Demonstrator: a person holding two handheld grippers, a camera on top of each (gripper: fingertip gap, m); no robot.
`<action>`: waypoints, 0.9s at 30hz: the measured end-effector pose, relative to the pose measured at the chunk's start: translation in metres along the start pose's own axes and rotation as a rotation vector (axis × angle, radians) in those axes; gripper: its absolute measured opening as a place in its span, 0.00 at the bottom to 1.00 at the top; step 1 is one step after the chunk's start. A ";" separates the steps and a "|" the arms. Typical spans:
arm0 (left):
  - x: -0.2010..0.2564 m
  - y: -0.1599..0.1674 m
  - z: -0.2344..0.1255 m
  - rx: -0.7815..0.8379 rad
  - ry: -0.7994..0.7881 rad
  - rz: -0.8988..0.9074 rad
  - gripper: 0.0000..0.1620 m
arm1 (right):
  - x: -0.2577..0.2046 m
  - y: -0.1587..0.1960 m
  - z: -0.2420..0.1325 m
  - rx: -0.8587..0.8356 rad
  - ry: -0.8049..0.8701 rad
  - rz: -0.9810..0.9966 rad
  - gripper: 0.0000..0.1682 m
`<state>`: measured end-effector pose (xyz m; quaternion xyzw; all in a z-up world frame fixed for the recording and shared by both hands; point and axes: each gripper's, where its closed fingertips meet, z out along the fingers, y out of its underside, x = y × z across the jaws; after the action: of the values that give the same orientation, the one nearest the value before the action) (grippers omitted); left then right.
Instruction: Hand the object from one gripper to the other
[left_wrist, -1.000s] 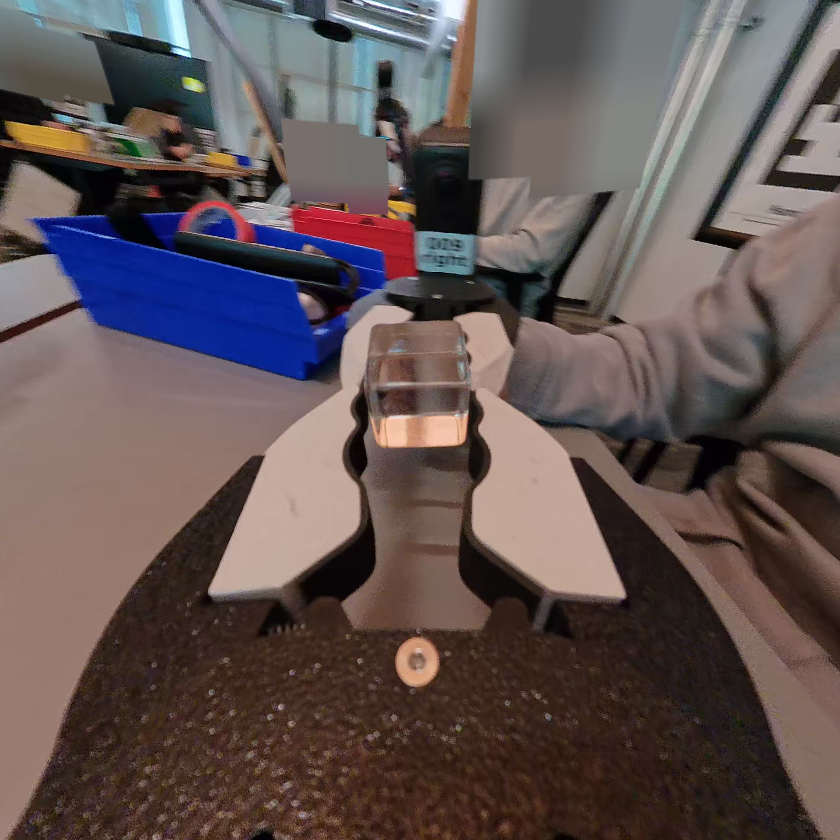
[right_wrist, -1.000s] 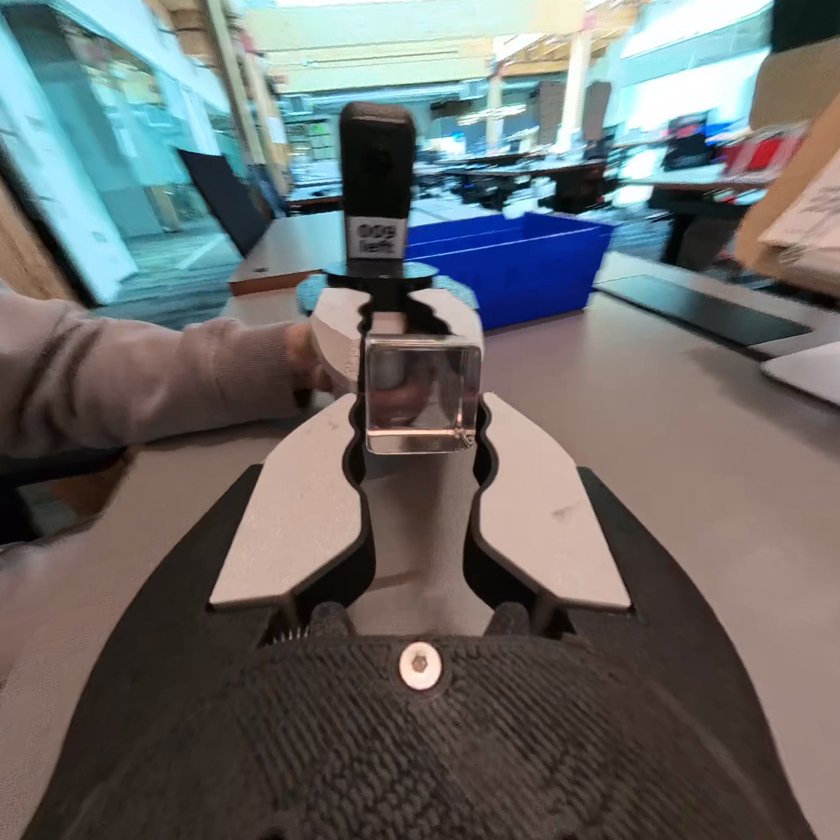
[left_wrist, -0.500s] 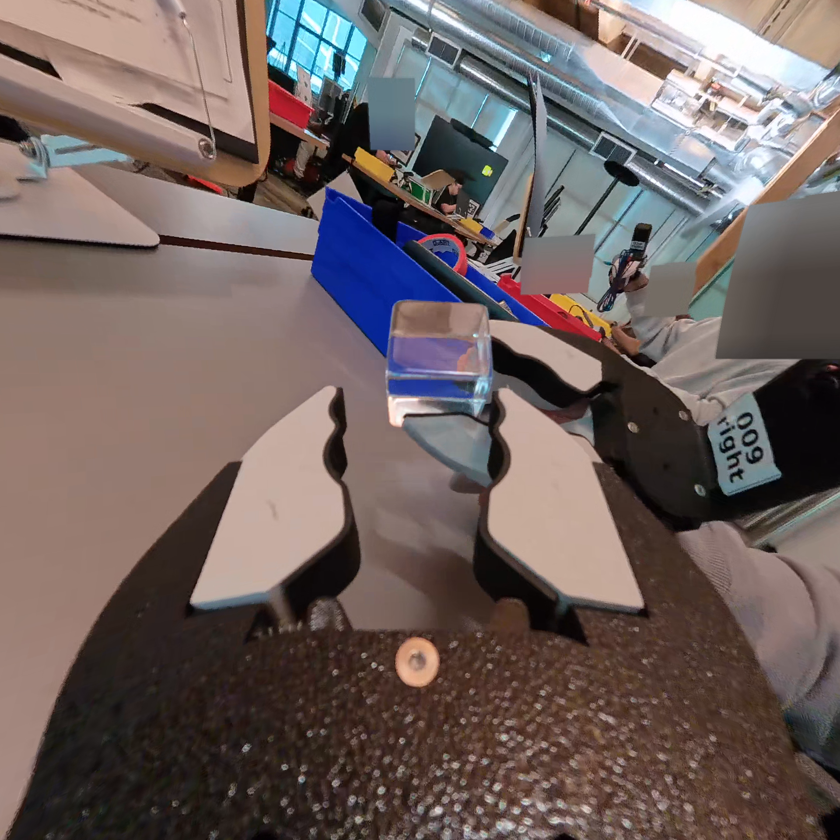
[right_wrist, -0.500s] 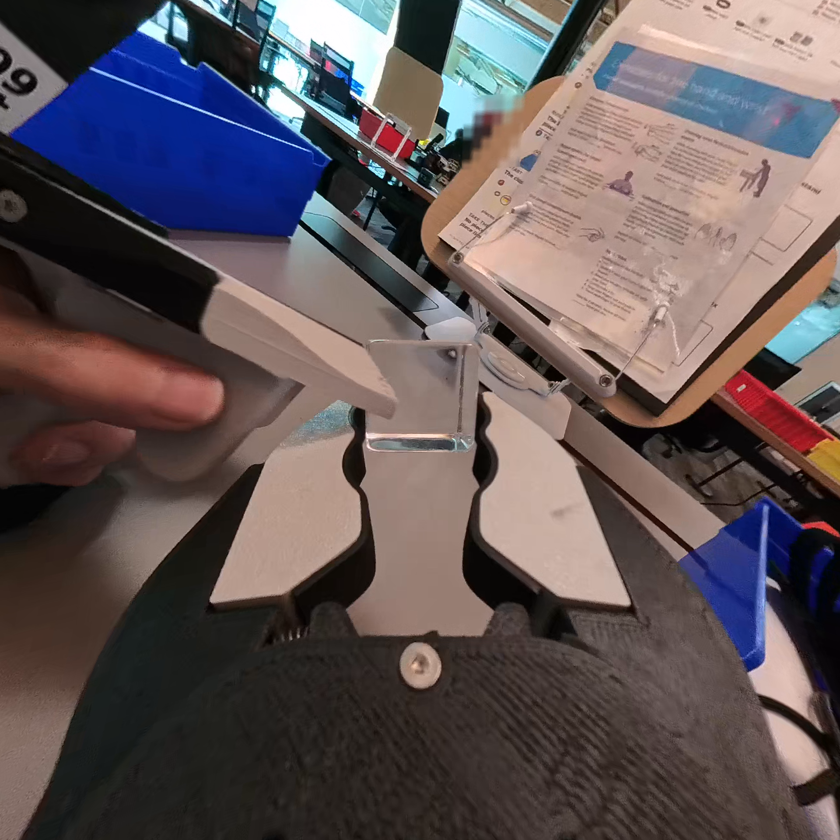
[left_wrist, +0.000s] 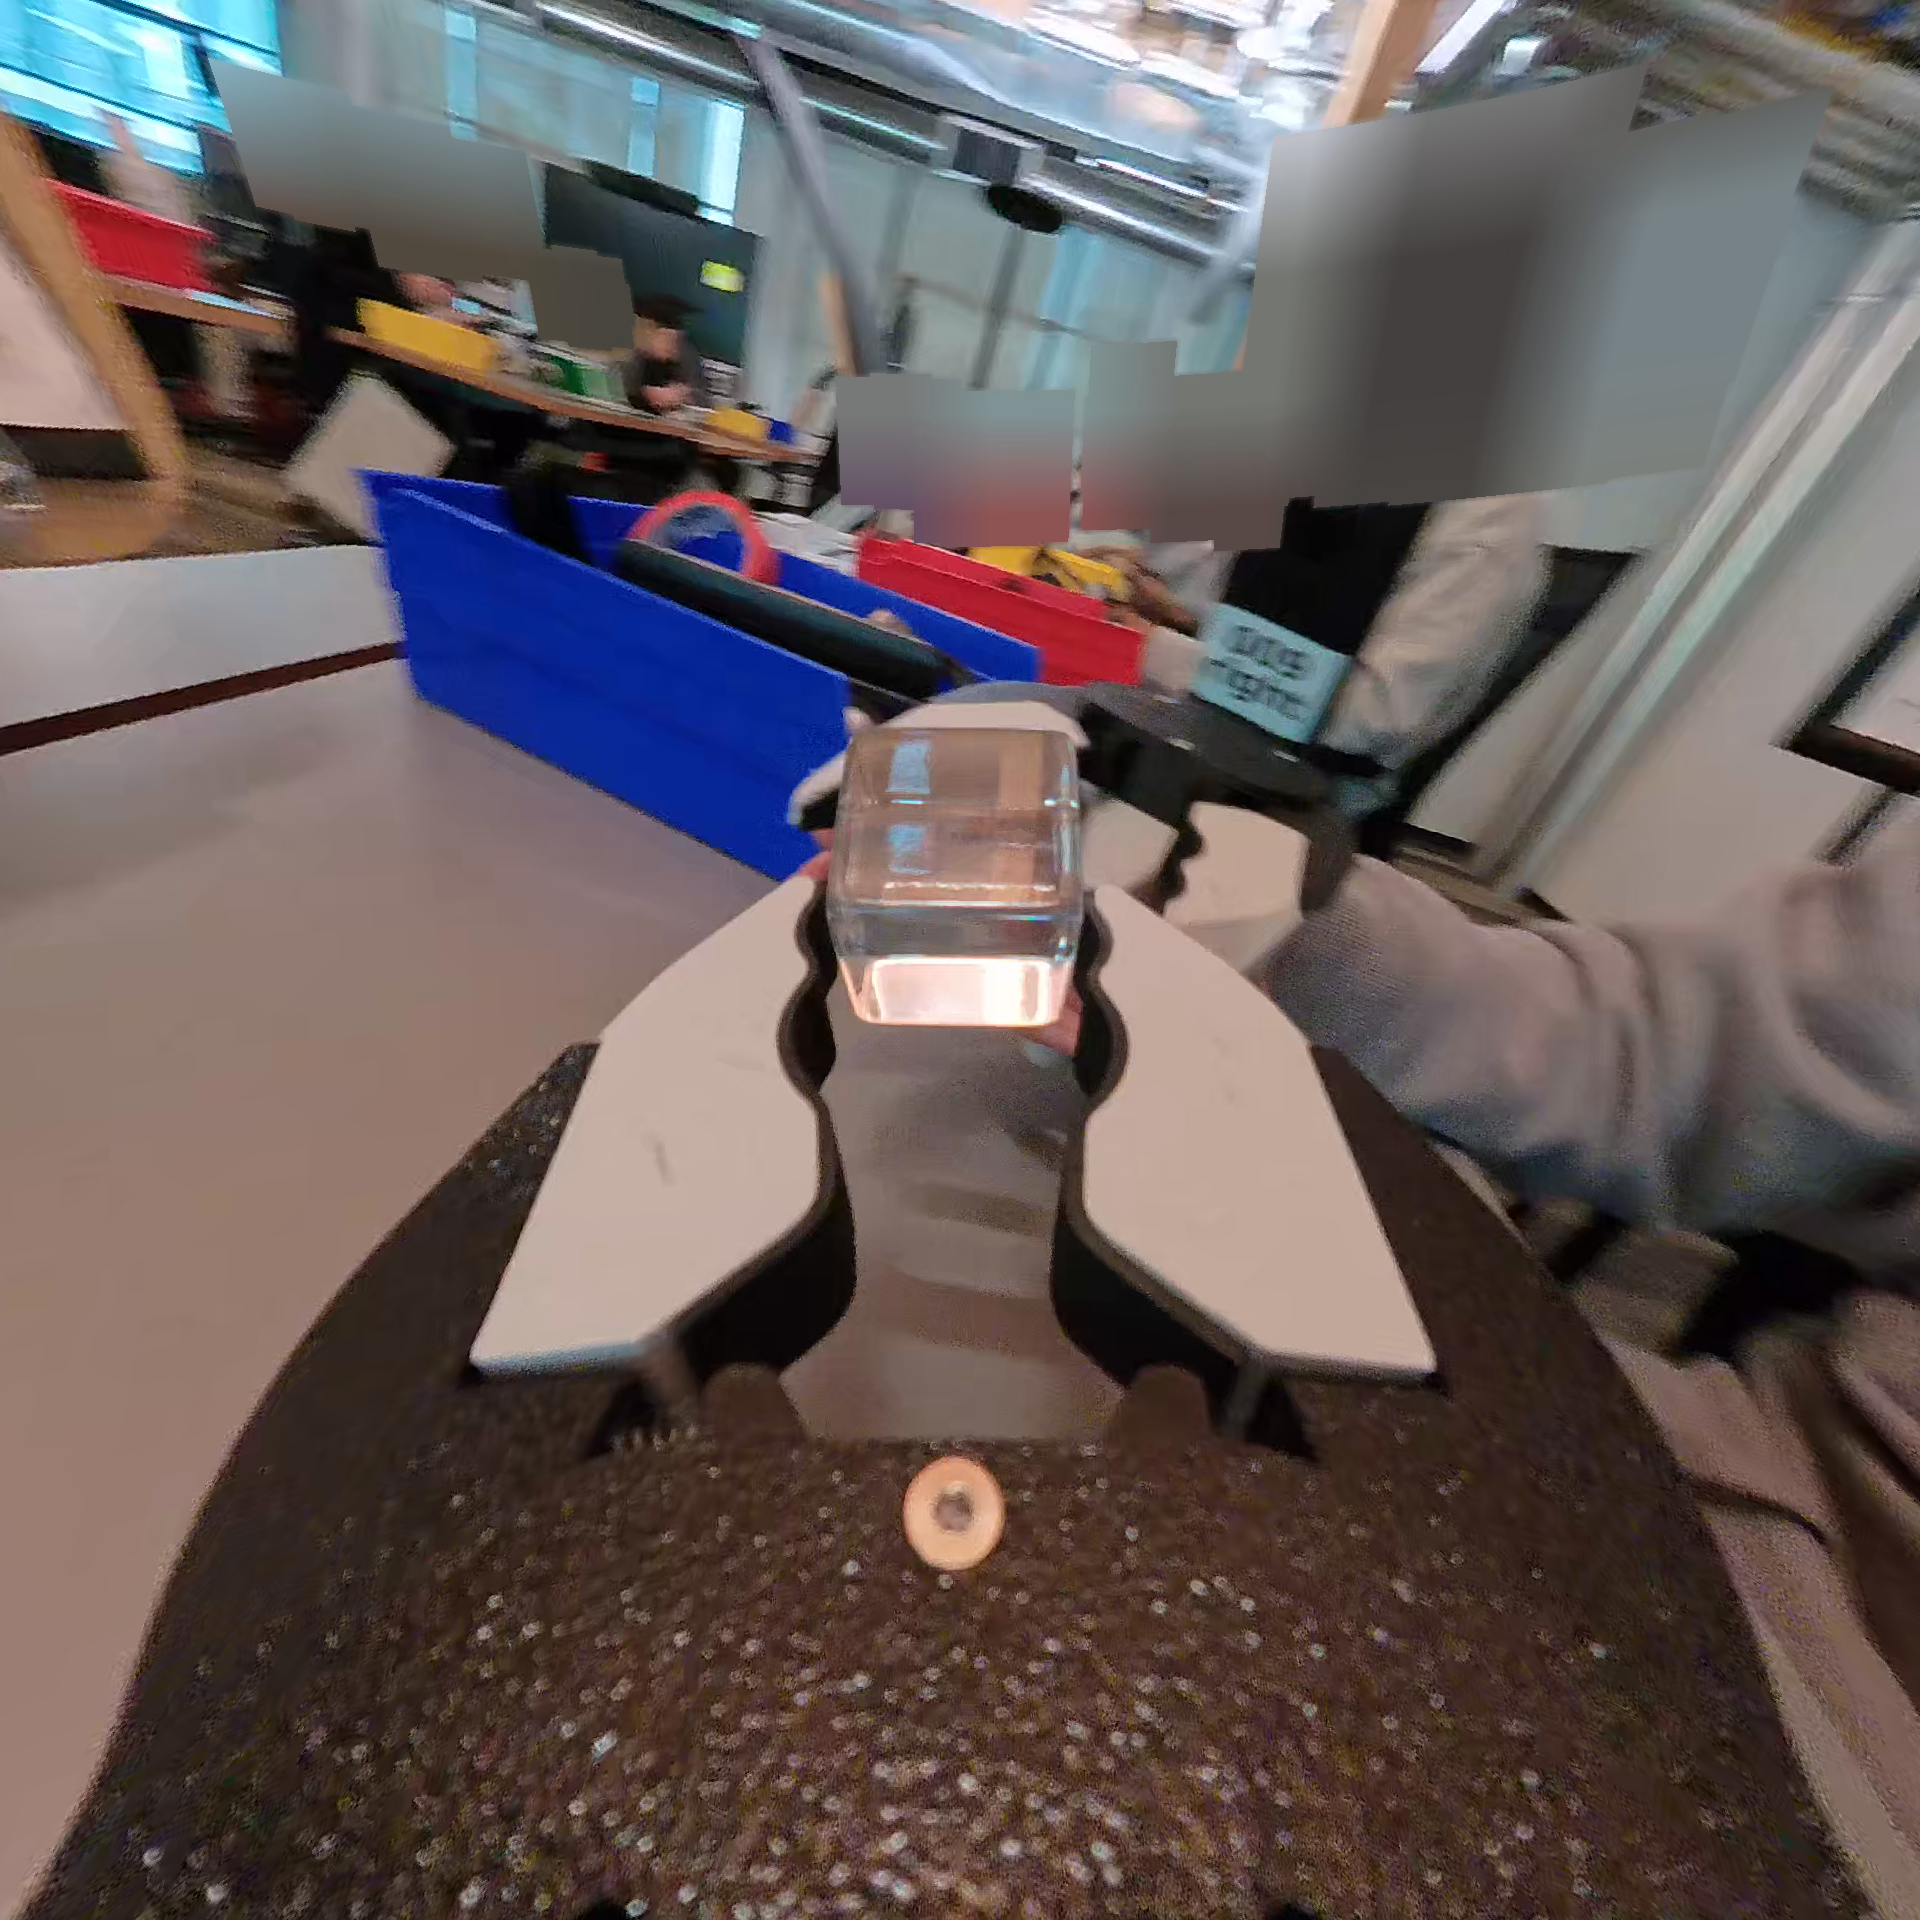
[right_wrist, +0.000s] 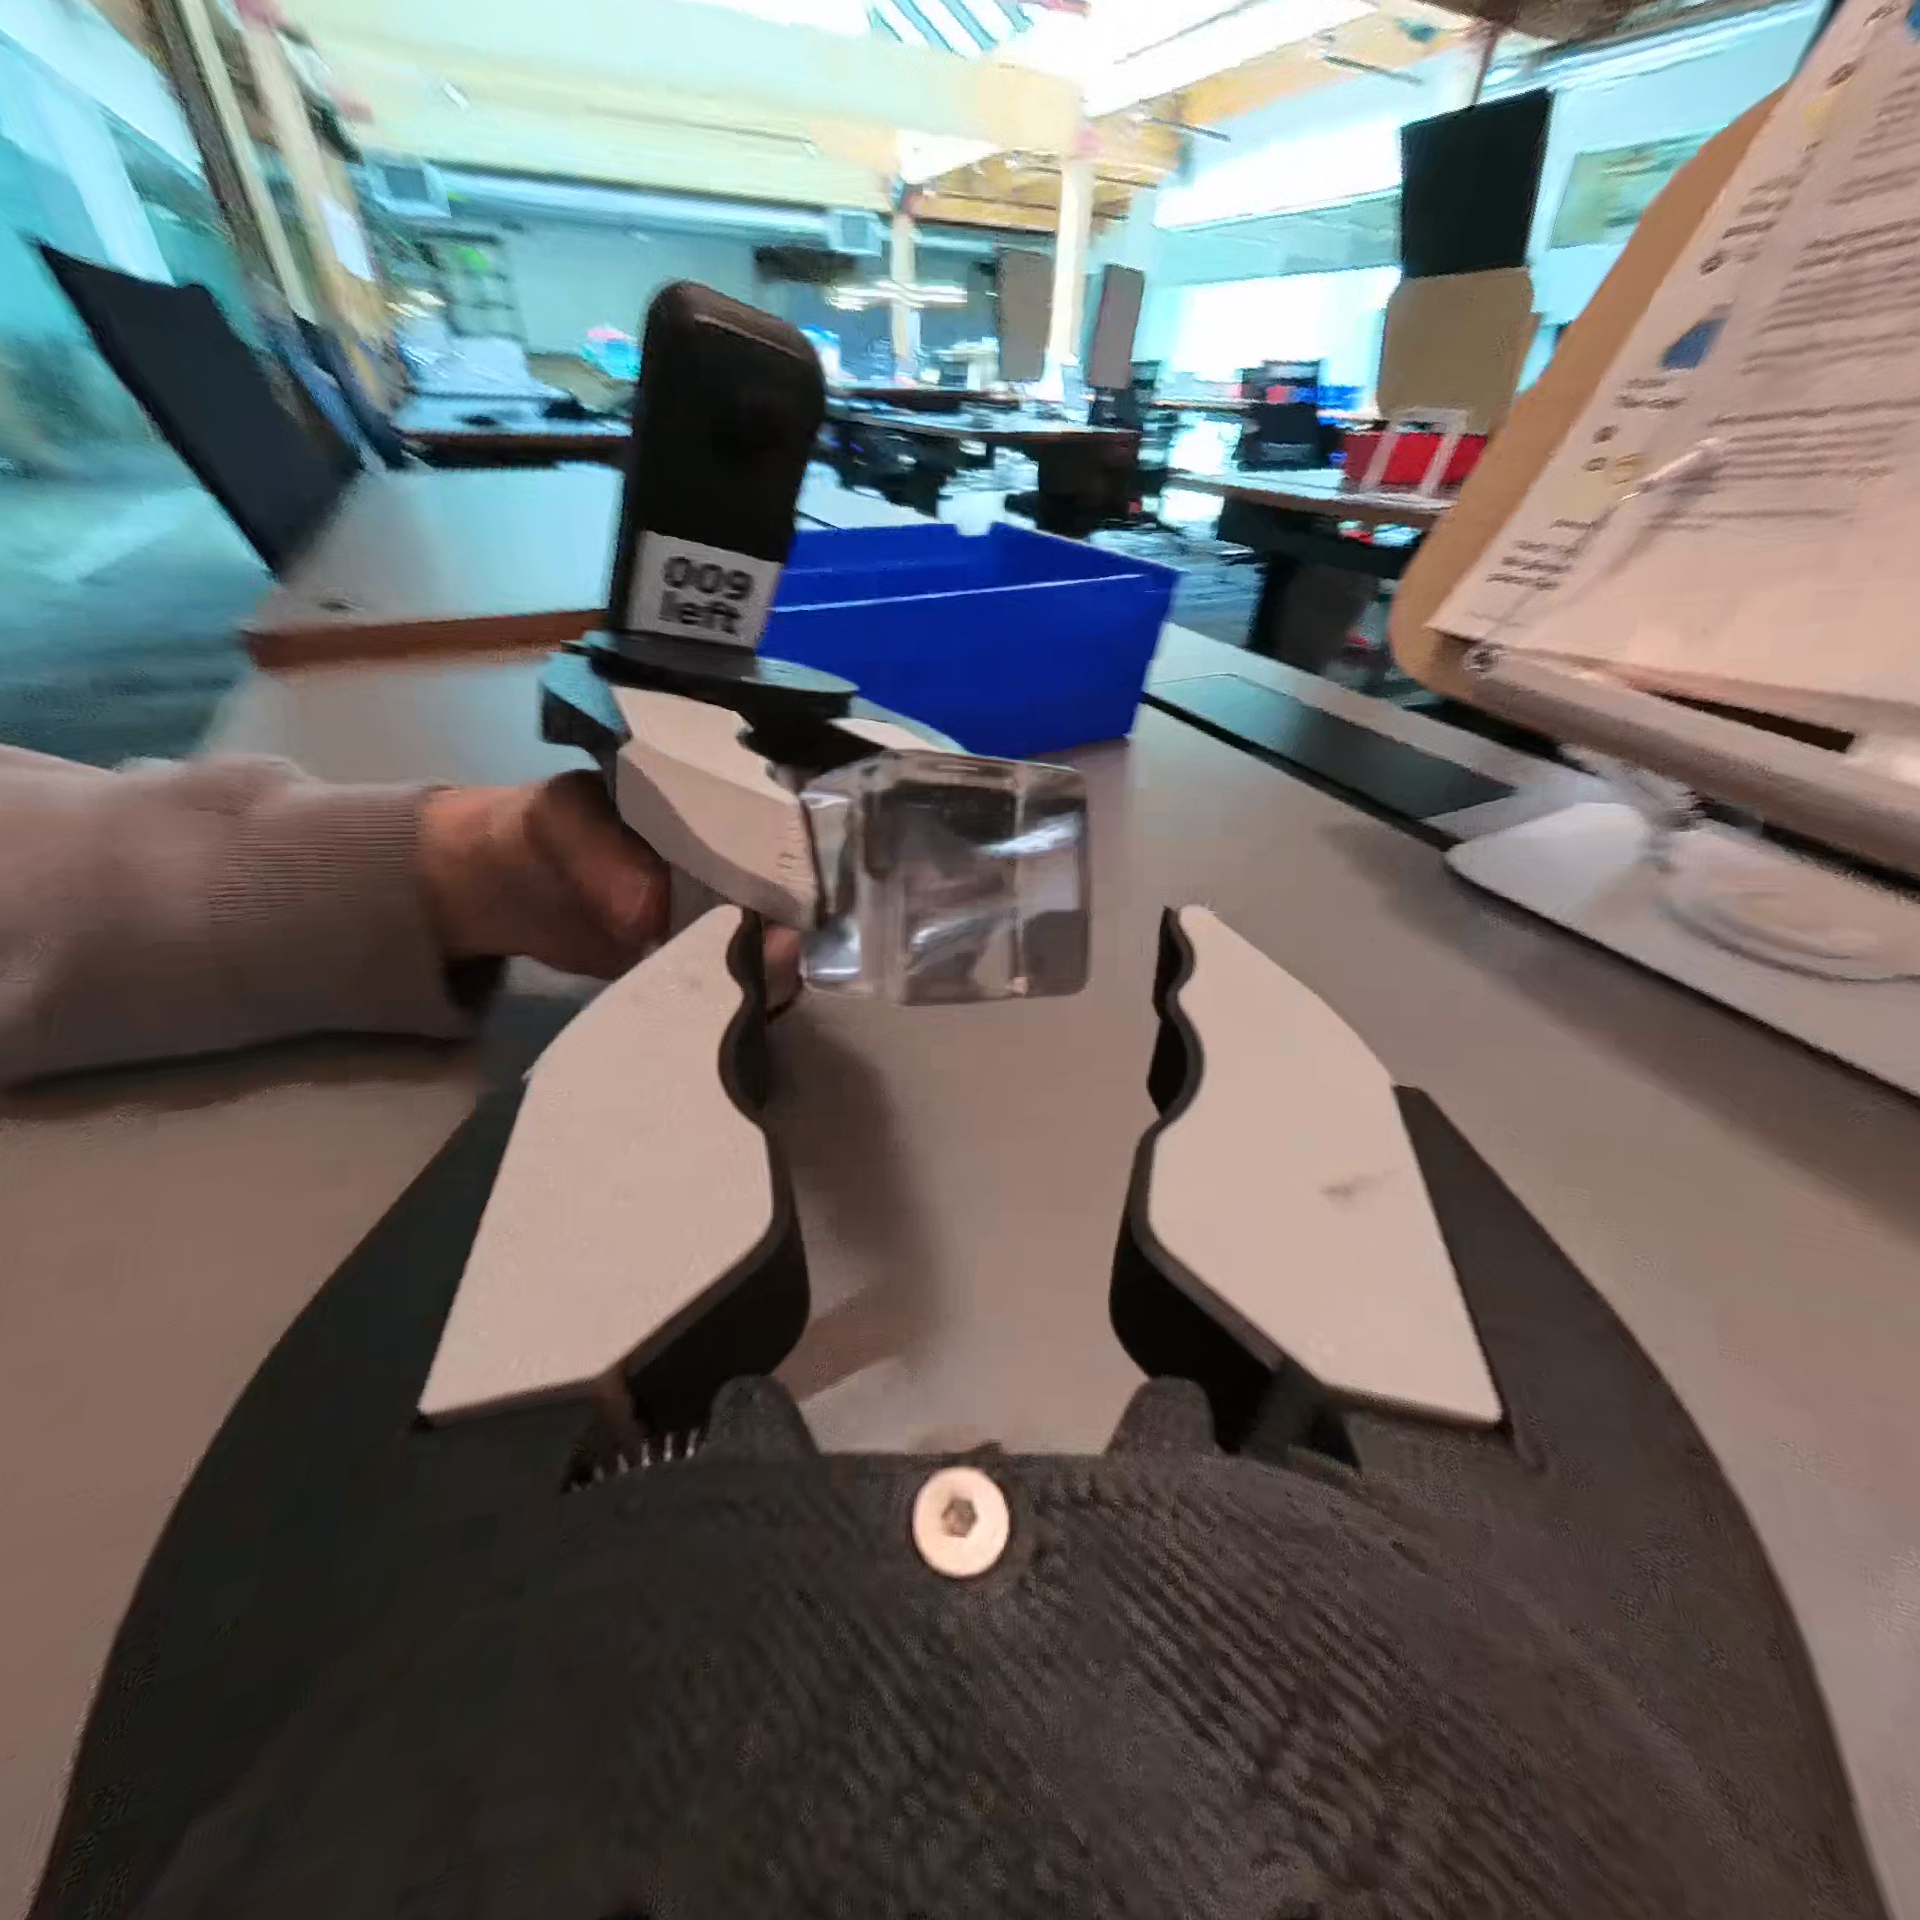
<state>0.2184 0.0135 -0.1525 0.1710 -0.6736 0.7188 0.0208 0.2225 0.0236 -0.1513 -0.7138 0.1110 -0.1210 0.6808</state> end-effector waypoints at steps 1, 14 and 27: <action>0.008 0.001 -0.002 -0.021 0.067 0.002 0.27 | -0.005 0.000 -0.001 0.000 -0.050 0.027 0.44; 0.025 0.011 -0.007 -0.121 0.160 0.116 0.27 | -0.031 -0.006 -0.008 0.034 -0.248 0.078 0.32; 0.006 -0.005 -0.010 0.019 0.038 0.061 0.26 | -0.009 -0.009 -0.006 0.061 -0.065 -0.025 0.25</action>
<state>0.2119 0.0226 -0.1463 0.1368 -0.6711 0.7286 0.0101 0.2124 0.0214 -0.1420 -0.6976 0.0762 -0.1096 0.7040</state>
